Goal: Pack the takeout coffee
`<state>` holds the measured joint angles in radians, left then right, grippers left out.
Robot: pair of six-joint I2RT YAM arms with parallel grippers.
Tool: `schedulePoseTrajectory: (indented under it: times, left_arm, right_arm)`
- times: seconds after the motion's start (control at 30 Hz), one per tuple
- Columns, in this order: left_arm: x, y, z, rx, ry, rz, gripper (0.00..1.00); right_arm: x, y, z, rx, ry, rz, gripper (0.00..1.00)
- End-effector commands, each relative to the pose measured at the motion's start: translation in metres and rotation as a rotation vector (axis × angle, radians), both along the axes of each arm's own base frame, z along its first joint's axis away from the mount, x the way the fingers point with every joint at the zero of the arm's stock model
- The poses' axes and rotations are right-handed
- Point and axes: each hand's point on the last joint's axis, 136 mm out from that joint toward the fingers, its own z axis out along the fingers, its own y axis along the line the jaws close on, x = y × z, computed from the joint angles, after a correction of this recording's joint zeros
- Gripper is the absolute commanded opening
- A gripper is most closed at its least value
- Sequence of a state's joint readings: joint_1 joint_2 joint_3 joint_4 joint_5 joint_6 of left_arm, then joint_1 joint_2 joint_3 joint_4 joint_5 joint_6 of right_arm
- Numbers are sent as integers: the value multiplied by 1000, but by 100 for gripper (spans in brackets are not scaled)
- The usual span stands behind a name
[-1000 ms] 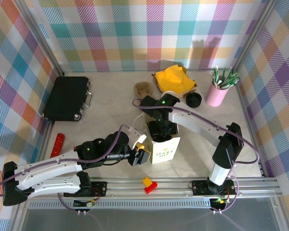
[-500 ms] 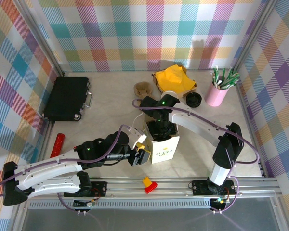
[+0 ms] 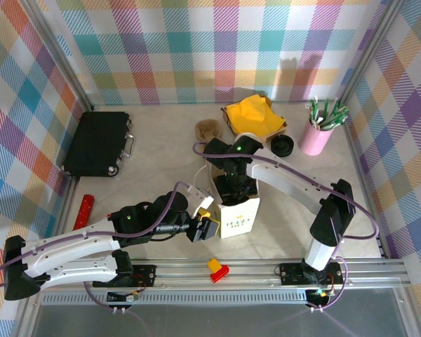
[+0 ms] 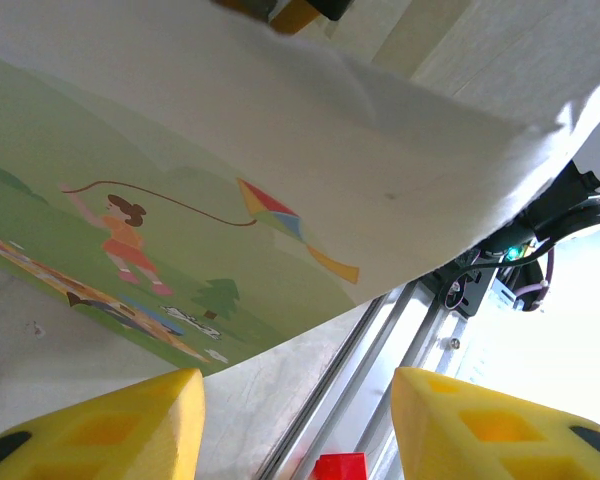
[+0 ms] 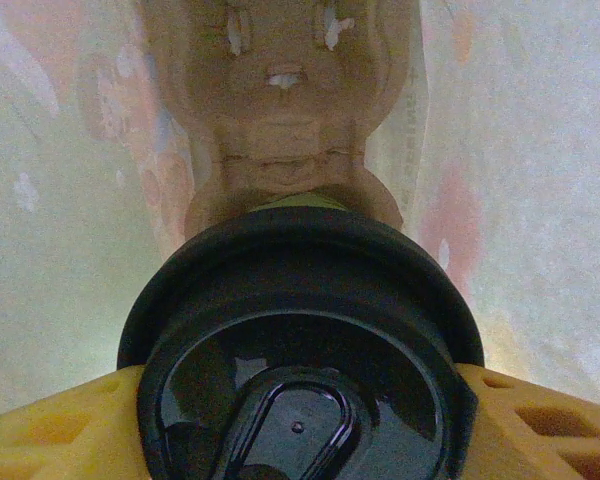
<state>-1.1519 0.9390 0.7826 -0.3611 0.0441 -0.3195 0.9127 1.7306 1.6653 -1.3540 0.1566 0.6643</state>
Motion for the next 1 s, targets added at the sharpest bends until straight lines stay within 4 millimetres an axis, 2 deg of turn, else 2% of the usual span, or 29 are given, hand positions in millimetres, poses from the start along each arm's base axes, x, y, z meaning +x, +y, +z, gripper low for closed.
schedulePoseTrajectory:
  times: [0.0,0.97]
  left_arm:
    - [-3,-5,11,-21,-25,-25,52]
    - [-3,-3,7,-14,-11,-15,52]
  right_arm:
    - [-2,-4,2,-5,0,16,57]
    - [-7,-8,-15,-21,31,9,56]
